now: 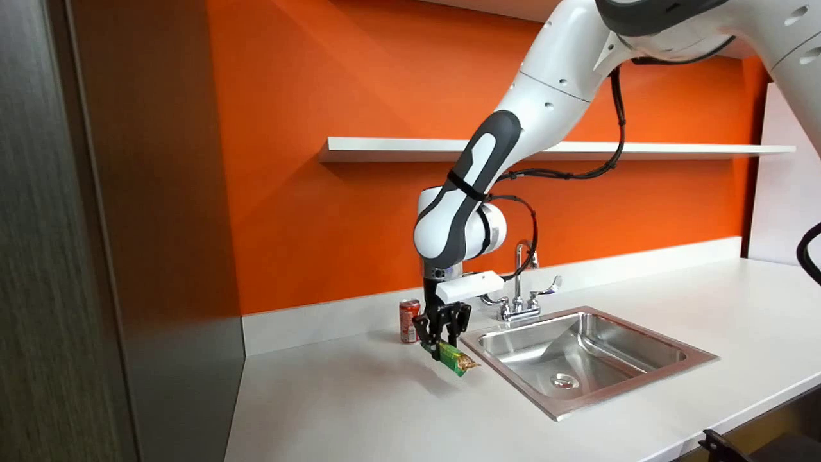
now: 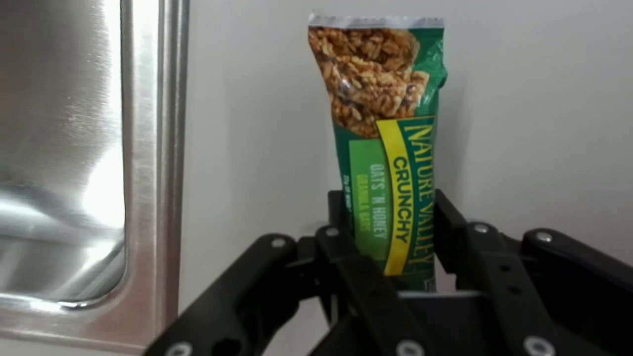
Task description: Put the candy bar into the sink
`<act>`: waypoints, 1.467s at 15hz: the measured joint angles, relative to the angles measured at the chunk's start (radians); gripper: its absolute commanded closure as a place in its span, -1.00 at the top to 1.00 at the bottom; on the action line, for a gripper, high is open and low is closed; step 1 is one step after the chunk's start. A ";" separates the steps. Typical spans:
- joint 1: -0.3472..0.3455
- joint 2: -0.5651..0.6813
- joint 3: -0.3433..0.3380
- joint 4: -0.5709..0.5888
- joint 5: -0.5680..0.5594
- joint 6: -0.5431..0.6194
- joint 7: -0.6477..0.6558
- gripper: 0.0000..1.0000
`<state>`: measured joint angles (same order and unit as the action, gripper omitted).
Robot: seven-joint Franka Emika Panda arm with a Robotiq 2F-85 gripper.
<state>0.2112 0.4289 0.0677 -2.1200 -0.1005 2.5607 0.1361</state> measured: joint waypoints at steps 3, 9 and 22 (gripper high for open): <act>-0.002 -0.031 -0.001 0.001 0.016 -0.024 0.003 -0.65; -0.048 -0.063 -0.020 0.002 0.069 -0.037 0.003 -0.65; -0.222 -0.062 -0.109 -0.011 0.172 -0.037 0.002 -0.65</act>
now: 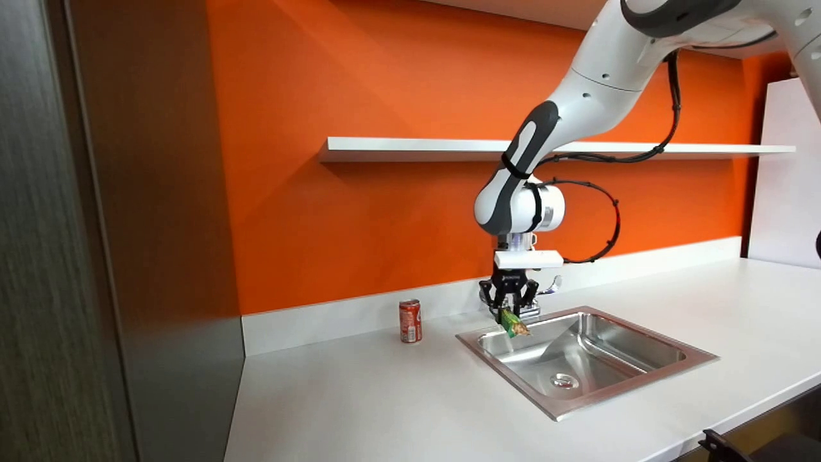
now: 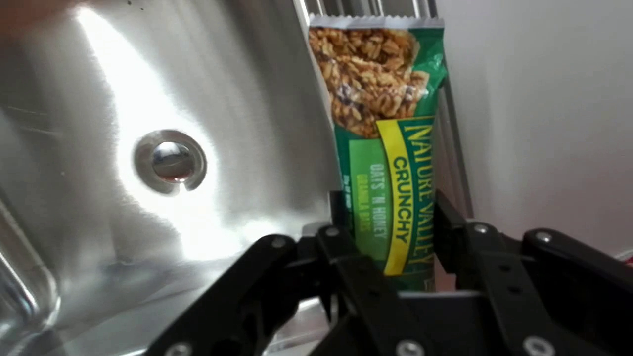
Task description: Put the candy bar into the sink
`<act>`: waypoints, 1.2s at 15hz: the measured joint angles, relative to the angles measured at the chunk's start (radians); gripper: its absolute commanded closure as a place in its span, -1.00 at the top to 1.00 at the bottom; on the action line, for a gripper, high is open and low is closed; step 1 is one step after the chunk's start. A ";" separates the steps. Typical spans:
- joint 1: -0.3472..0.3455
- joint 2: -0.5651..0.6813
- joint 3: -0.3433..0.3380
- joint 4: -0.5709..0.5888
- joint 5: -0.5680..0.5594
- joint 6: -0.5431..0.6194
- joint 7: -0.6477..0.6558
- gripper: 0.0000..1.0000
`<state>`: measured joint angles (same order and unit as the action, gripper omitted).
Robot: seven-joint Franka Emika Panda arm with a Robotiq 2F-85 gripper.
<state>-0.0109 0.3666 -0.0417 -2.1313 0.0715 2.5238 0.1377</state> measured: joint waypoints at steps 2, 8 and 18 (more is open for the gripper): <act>-0.025 0.001 -0.012 -0.007 0.020 0.001 0.000 -0.65; -0.079 0.022 -0.037 -0.021 0.076 0.009 0.000 -0.65; -0.090 0.160 -0.068 -0.004 0.087 0.129 0.003 -0.65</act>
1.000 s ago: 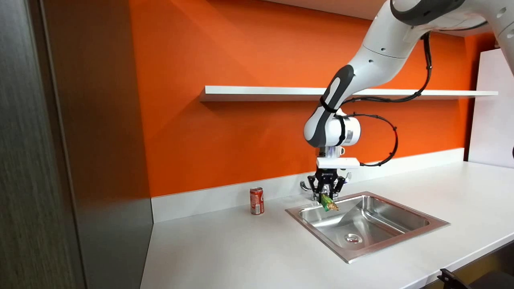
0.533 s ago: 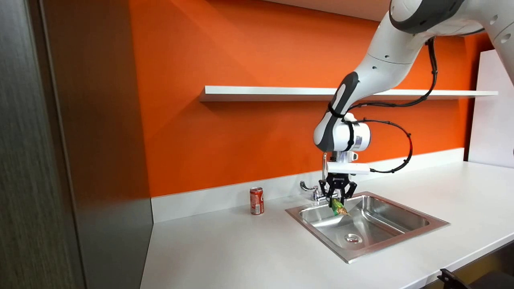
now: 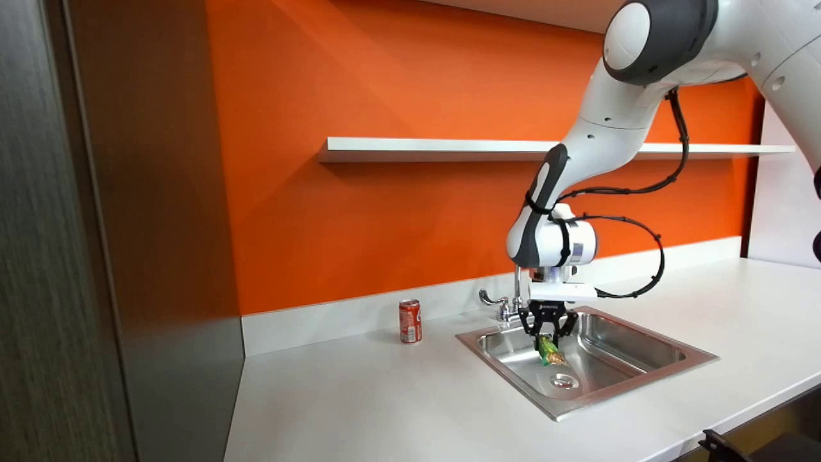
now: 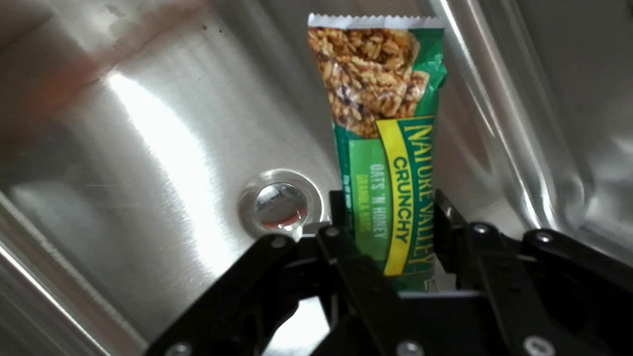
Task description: Put the candy bar into the sink
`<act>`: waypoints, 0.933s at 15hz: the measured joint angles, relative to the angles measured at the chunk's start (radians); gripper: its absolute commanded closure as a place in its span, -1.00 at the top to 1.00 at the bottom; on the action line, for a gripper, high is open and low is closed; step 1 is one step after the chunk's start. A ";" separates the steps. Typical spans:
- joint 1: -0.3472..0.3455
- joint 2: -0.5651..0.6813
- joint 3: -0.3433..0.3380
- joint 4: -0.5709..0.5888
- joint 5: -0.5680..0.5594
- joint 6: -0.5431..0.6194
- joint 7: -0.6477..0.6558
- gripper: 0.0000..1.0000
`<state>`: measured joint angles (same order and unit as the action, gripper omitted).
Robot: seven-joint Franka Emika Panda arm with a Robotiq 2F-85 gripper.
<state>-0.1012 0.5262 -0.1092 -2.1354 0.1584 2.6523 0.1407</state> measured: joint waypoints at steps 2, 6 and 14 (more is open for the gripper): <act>0.000 0.027 -0.002 0.011 0.000 0.015 0.001 -0.65; 0.000 0.084 -0.002 0.041 0.000 0.024 0.006 -0.65; 0.004 0.179 0.005 0.095 0.000 0.025 0.013 -0.65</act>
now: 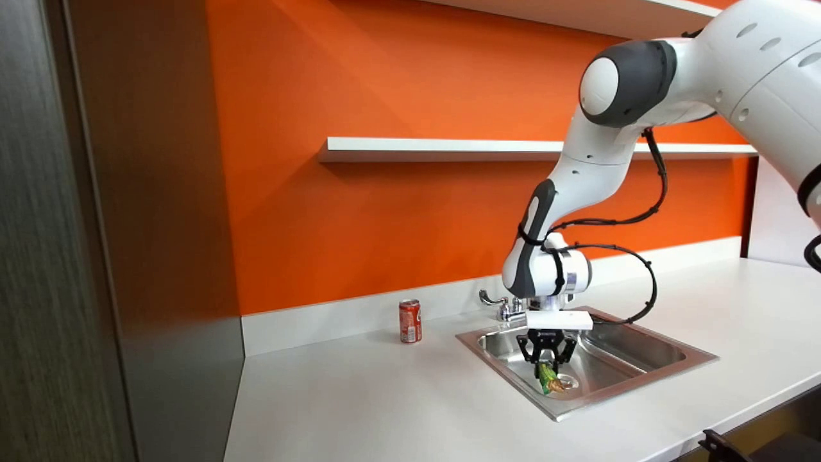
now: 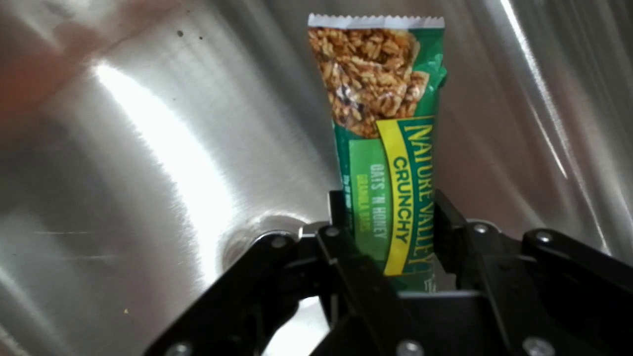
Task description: Put the candy bar into the sink
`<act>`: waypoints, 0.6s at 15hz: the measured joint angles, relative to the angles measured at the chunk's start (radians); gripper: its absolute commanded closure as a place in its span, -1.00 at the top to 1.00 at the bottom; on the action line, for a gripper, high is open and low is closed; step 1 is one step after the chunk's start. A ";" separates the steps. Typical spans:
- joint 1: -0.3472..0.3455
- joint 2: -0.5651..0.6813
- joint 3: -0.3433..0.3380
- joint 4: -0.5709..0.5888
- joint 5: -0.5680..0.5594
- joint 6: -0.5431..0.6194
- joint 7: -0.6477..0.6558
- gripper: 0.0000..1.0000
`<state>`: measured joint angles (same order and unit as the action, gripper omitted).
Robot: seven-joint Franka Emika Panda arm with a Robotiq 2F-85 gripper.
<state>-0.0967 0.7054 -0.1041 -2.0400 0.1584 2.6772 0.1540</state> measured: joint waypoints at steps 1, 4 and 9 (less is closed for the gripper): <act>0.000 0.008 0.001 0.005 0.000 0.000 0.001 -0.65; 0.003 0.025 0.004 0.017 0.000 0.000 0.003 -0.65; 0.004 0.040 0.006 0.027 0.000 0.000 0.003 0.37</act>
<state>-0.0927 0.7456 -0.0985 -2.0132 0.1584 2.6771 0.1574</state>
